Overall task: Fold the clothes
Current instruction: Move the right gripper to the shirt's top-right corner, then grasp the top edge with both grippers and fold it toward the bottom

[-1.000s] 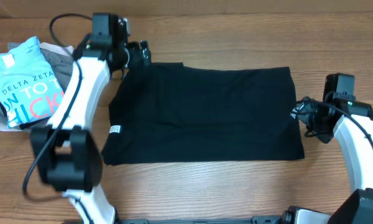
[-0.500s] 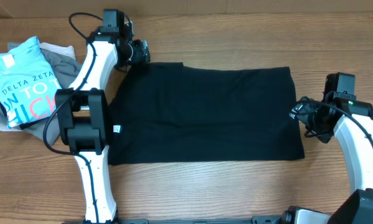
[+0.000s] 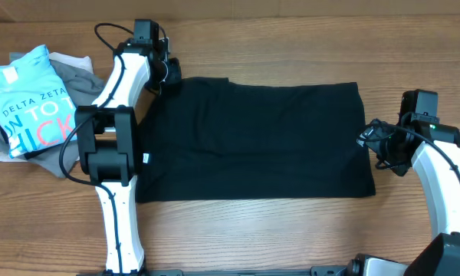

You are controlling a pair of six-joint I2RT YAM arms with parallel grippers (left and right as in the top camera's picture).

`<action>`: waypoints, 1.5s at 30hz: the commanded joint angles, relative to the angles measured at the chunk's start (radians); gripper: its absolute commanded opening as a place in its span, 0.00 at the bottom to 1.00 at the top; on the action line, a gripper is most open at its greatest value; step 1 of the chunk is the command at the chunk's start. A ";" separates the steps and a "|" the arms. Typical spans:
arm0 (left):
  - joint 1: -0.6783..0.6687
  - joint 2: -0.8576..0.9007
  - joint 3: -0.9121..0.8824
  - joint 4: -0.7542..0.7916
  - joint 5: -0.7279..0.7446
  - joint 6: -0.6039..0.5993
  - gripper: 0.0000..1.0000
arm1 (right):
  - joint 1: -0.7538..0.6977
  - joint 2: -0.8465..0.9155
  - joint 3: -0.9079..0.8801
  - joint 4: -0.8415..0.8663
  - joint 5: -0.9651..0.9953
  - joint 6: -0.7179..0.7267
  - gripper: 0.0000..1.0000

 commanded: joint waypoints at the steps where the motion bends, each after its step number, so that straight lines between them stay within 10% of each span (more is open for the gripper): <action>1: -0.013 0.031 0.008 -0.006 0.009 0.003 0.22 | -0.003 -0.016 0.024 0.003 -0.005 -0.004 0.82; 11: 0.001 0.027 0.009 -0.072 0.005 -0.010 0.06 | -0.003 0.084 0.107 0.052 -0.127 -0.144 0.69; 20: 0.015 0.027 0.009 -0.073 0.022 -0.046 0.08 | 0.013 0.459 0.492 0.211 -0.138 -0.196 0.70; 33: 0.014 0.027 0.008 -0.079 0.023 -0.045 0.09 | 0.055 0.734 0.499 0.500 -0.075 -0.202 0.64; 36: 0.014 0.027 0.008 -0.079 0.023 -0.045 0.09 | 0.055 0.746 0.499 0.500 -0.074 -0.202 0.50; 39: 0.014 0.027 0.008 -0.080 0.023 -0.045 0.13 | 0.055 0.755 0.499 0.494 -0.072 -0.202 0.04; 45: 0.014 0.027 0.010 -0.076 0.023 -0.045 0.04 | 0.055 0.755 0.500 0.484 -0.038 -0.174 0.04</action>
